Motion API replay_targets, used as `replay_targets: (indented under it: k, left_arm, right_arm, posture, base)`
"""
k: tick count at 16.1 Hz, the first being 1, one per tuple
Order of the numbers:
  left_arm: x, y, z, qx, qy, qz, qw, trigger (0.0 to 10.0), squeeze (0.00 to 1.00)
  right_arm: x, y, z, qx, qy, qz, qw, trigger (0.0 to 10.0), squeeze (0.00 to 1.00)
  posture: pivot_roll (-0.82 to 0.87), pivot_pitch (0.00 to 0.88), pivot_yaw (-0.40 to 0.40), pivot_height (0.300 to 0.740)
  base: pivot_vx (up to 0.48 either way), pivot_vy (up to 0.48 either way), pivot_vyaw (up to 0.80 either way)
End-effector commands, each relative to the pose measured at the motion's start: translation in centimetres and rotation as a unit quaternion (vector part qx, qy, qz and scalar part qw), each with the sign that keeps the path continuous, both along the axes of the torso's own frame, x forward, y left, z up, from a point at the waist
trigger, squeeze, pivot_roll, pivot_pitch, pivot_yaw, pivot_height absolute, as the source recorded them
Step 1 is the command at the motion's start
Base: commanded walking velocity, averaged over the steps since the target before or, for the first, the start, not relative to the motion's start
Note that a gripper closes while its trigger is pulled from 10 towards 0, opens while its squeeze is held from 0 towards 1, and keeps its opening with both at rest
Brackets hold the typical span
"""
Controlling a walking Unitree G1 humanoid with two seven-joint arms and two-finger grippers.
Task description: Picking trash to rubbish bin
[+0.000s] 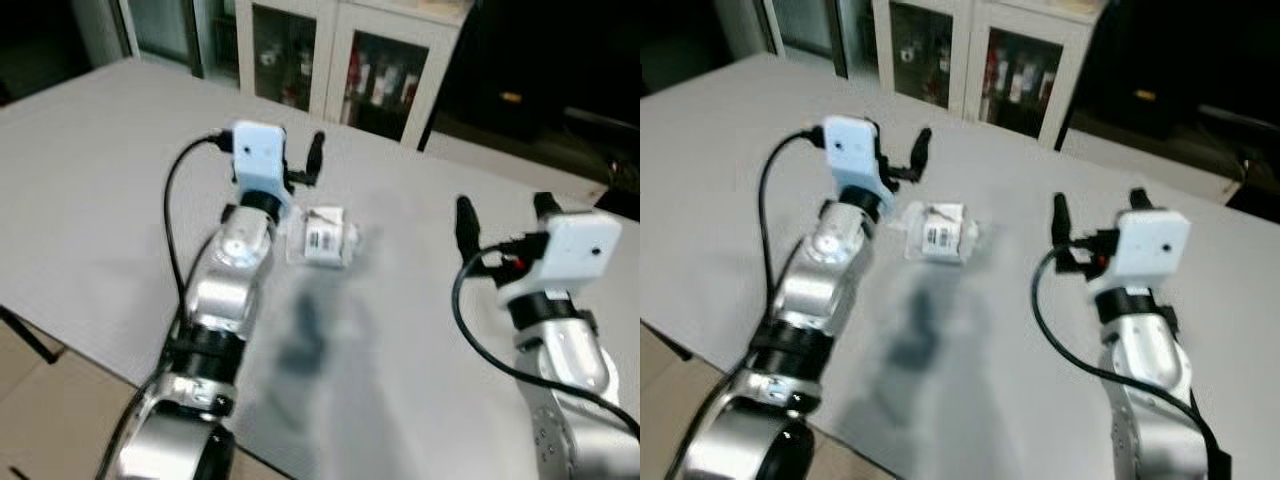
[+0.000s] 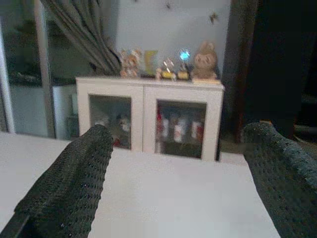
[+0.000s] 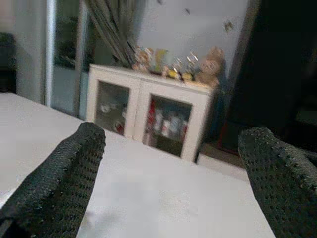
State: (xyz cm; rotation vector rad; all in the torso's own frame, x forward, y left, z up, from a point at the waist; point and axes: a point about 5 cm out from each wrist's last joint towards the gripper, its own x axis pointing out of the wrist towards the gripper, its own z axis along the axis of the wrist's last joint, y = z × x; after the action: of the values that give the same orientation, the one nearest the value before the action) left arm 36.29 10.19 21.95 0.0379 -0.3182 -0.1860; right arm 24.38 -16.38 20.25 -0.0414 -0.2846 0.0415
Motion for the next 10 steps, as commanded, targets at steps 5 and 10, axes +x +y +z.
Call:
replay_targets:
  k: [5,10]
  left_arm:
    - [0.0,0.6,-0.2,-0.004,0.007,0.009,1.000,10.0,0.00]
    - [0.8,0.4,-2.5,0.004,0.071,0.003,0.997,10.0,0.00]
  right_arm:
    - [-0.2,0.2,0.1,0.000,-0.003,0.005,1.000,10.0,0.00]
    - [-0.3,0.2,0.2,-0.001,-0.001,0.008,1.000,10.0,0.00]
  posture:
    - [0.15,0.078,-0.084,0.740]
    - [0.15,0.094,-0.096,0.740]
  base:
    - [0.000,0.000,0.00]
    - [0.000,0.000,0.00]
